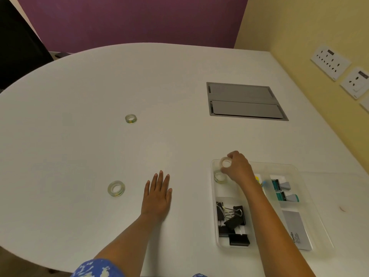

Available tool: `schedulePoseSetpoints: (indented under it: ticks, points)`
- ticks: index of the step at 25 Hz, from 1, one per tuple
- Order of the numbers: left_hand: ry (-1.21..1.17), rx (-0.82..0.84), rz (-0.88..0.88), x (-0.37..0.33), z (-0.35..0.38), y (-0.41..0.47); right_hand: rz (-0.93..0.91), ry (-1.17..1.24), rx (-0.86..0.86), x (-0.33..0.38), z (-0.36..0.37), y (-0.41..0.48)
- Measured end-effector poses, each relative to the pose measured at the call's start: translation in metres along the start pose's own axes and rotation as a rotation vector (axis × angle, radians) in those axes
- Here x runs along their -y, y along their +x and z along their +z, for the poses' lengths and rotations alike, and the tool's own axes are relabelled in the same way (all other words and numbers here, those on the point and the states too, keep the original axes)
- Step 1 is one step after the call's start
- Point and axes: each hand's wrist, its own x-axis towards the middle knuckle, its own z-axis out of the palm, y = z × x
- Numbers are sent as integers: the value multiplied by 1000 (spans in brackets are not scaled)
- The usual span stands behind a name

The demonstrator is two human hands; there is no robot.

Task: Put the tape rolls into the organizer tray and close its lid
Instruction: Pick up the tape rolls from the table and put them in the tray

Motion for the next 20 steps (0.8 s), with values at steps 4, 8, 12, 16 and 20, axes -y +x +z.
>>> schedulePoseSetpoints:
  ticks: [4, 8, 12, 16, 20]
  points:
    - [10, 6, 0, 0, 0, 1, 12, -152, 73, -19, 18, -10]
    - [13, 7, -2, 0, 0, 0, -32, -171, 24, -27, 37, -9]
    - [-1, -4, 2, 0, 0, 0, -51, -151, -41, -33, 43, -5]
    - [21, -3, -2, 0, 0, 0, -51, -115, -38, -35, 48, -5]
    - [23, 0, -3, 0, 0, 1, -43, -89, -54, -35, 50, -5]
